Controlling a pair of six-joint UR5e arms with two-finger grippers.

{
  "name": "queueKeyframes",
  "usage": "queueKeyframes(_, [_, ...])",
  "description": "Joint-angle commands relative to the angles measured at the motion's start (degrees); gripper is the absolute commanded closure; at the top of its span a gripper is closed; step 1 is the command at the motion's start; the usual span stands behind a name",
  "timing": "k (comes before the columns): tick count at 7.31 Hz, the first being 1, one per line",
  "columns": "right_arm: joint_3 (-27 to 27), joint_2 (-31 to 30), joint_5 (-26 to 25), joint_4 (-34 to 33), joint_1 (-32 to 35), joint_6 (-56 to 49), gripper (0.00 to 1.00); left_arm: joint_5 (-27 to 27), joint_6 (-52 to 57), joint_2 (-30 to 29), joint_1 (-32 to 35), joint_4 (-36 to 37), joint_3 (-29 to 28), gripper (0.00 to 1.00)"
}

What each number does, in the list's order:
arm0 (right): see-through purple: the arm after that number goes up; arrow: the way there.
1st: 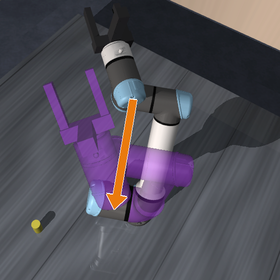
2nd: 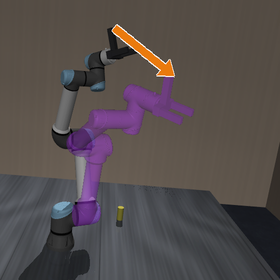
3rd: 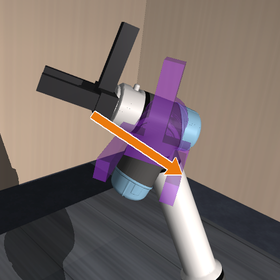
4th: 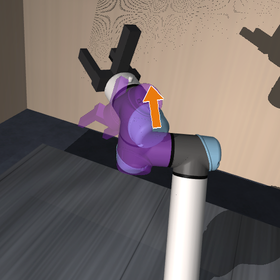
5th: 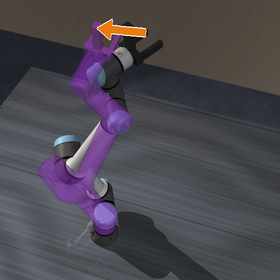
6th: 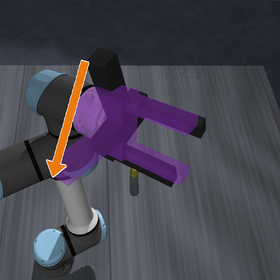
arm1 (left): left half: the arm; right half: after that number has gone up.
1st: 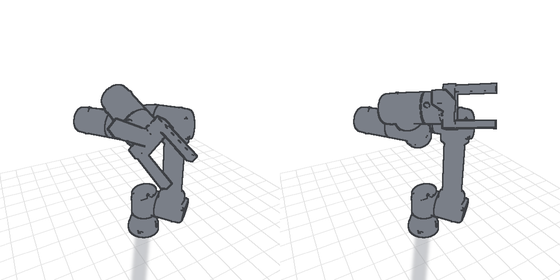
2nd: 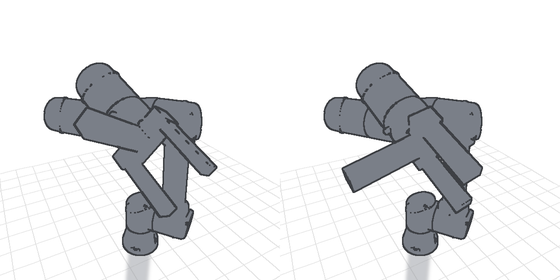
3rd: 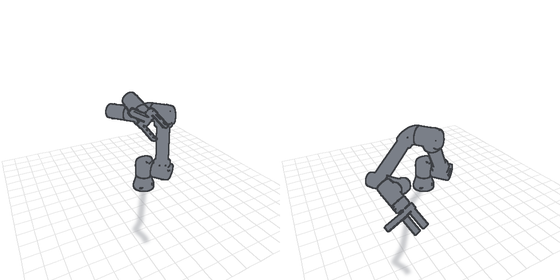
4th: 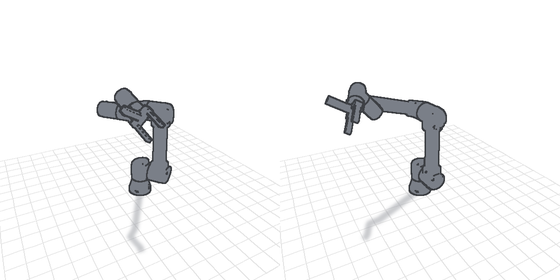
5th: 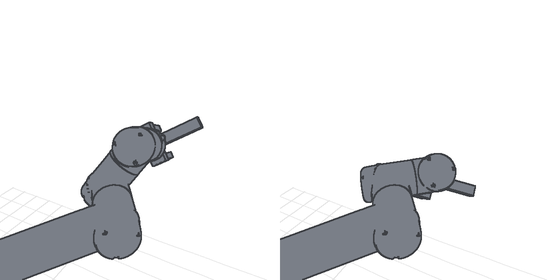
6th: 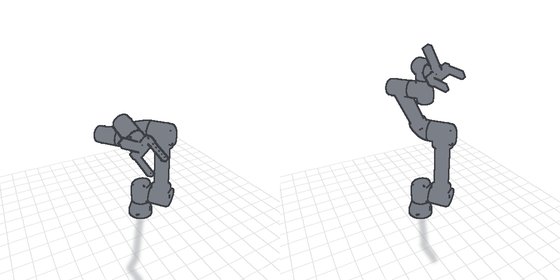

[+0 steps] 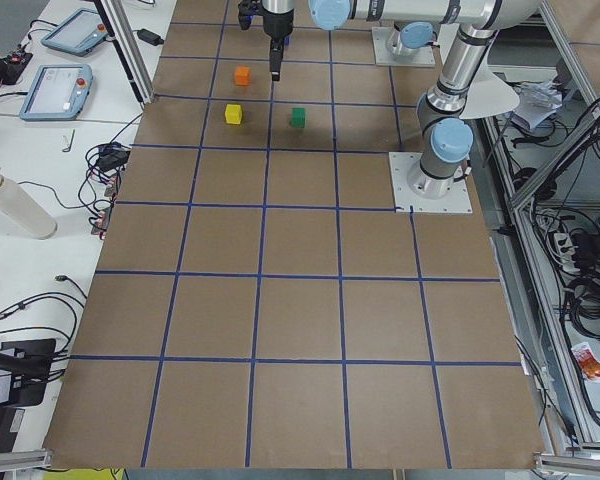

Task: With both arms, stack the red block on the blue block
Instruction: 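Lift the red cube with the right gripper and carry it over the blue cube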

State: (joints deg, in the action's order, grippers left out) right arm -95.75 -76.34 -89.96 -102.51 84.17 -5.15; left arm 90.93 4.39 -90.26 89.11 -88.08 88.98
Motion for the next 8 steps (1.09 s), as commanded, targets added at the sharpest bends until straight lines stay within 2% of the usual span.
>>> queueKeyframes(1, [-4.3, -1.7, 0.3, -0.7, -6.1, -12.1, 1.0, 0.0, 0.0, 0.1, 0.0, 0.0, 0.1, 0.0])
queueKeyframes(3, [-7.9, -1.7, 0.0, -7.5, -7.7, -19.1, 1.0, 0.0, 0.0, 0.2, 0.0, 0.0, 0.1, 0.0])
queueKeyframes(5, [-12.9, -1.7, 0.1, -18.1, -8.6, -21.7, 1.0, 0.0, -0.1, -0.3, 0.0, 0.0, 0.0, 0.0])
queueKeyframes(6, [-14.1, -1.4, 0.1, -20.8, -8.6, -21.8, 1.0, 0.0, -0.1, -0.4, 0.0, 0.1, -0.2, 0.0])
queueKeyframes(8, [-14.3, -0.6, 0.4, -20.8, -8.6, -21.7, 1.0, 0.0, -0.1, -0.2, 0.0, 0.1, -0.1, 0.0])
